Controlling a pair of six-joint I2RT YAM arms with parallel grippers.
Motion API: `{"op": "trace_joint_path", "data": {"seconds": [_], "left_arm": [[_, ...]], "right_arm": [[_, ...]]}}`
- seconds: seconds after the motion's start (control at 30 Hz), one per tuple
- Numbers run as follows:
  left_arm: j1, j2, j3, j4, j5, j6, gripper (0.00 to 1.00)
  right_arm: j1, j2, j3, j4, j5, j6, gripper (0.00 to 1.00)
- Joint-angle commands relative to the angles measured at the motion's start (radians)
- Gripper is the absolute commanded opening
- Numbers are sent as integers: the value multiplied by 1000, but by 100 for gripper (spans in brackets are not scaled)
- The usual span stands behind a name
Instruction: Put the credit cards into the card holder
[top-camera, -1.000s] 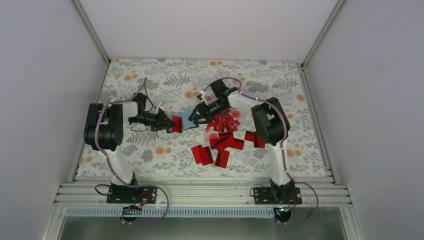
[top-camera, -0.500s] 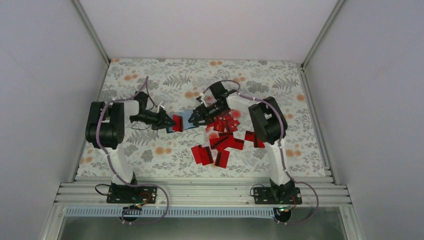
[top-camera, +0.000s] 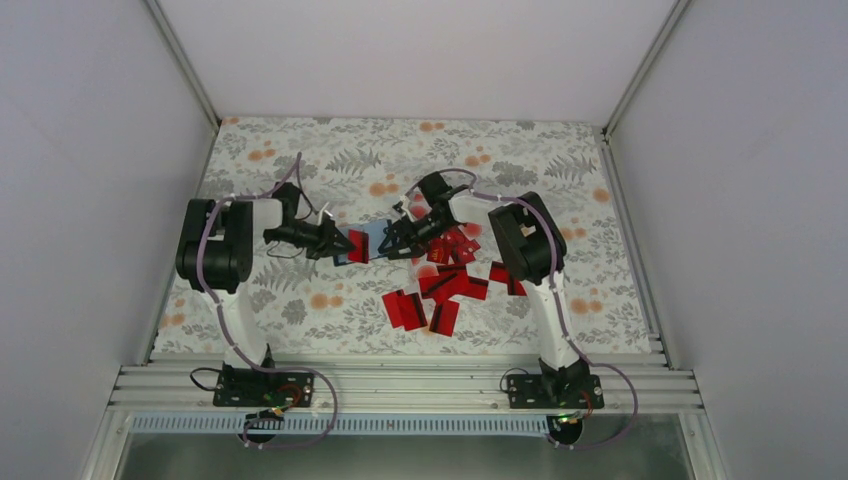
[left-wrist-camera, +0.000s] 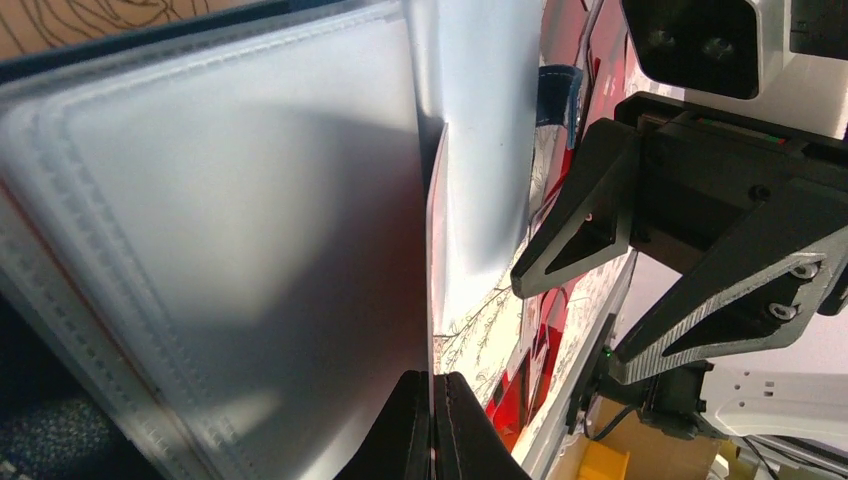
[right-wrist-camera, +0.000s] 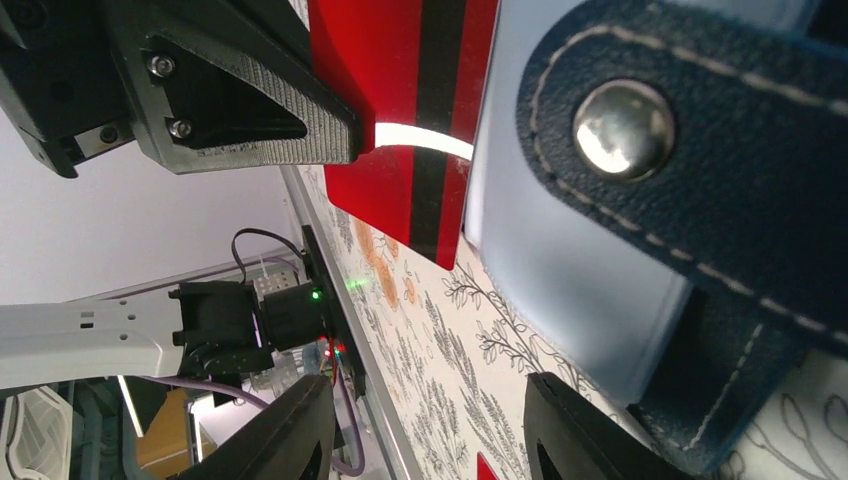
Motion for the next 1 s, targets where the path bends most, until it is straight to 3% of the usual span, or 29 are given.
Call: {"op": "trace_joint_path", "data": {"seconds": [0.0, 0.27, 0.97], "left_arm": [[-8, 18, 15, 9, -1, -3, 2], [-8, 0, 15, -15, -27, 4, 2], [-8, -21, 9, -55, -32, 17, 2]], "right_arm": [[0, 17, 32, -28, 2, -35, 49], [-30, -37, 20, 6, -61, -38, 49], [-57, 47, 6, 107, 68, 45, 42]]}}
